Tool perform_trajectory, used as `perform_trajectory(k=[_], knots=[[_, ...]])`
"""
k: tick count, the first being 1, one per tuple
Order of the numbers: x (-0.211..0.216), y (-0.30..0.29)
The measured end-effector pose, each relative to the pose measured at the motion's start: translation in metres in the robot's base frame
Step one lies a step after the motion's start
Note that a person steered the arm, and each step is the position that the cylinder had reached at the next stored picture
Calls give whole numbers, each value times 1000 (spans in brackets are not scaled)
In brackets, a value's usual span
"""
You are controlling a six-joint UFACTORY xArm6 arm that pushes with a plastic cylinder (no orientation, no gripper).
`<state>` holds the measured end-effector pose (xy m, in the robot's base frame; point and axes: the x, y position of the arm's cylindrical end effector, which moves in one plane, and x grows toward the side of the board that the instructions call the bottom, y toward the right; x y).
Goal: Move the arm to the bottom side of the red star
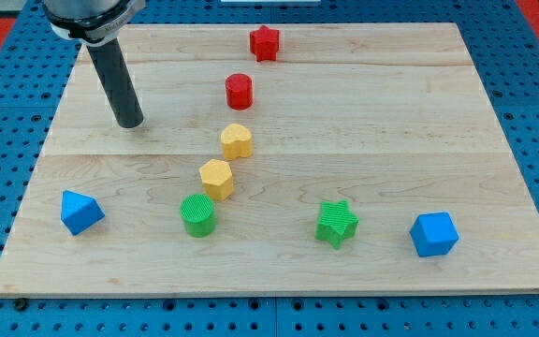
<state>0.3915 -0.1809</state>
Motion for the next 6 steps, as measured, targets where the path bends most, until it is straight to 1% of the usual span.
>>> perform_trajectory(k=[1,2,3,4,5,6], knots=[[0,0],[-27,22],[-79,109],[-103,187],[-103,184],[-99,143]])
